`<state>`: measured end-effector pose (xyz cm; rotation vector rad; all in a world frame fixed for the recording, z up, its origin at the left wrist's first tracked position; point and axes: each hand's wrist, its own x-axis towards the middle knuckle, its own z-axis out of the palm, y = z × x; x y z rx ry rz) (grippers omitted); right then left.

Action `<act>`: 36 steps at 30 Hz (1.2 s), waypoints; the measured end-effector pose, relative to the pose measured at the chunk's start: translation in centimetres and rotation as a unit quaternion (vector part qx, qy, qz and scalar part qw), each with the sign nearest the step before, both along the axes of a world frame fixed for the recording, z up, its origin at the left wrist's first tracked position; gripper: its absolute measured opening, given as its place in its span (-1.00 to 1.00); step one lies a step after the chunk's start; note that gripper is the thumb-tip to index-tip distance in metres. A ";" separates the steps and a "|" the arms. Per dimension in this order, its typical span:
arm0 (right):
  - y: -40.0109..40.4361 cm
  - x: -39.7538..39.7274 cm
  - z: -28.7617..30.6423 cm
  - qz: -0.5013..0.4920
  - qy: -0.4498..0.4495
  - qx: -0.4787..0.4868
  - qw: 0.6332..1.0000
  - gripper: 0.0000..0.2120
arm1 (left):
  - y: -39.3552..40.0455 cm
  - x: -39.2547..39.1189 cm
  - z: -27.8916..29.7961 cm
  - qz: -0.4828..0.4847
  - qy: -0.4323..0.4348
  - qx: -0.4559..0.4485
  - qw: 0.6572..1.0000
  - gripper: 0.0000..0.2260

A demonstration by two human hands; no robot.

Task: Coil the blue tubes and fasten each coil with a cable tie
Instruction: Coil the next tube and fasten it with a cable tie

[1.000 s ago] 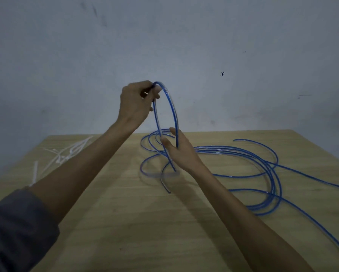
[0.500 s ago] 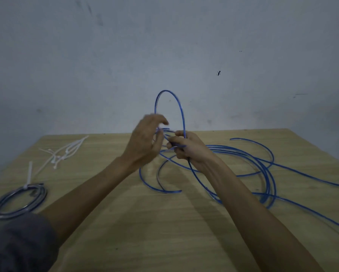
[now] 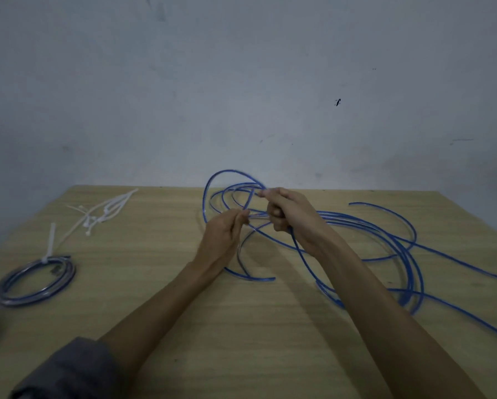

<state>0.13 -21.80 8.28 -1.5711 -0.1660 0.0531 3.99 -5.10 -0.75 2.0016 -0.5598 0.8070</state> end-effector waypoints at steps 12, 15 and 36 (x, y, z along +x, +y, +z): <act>2.4 0.9 -1.0 -0.059 -0.096 0.069 0.991 -0.76 | 1.1 1.1 2.9 -0.042 0.240 -0.354 0.903 -0.64; 2.1 1.1 -0.9 -0.046 -0.090 0.087 0.991 -0.80 | 1.7 1.8 3.6 -0.066 0.259 -0.454 0.850 -0.66; 4.8 -1.1 -2.8 0.174 -0.209 -0.406 0.872 -0.78 | 9.7 3.0 9.5 -0.324 0.324 -0.632 0.626 -0.68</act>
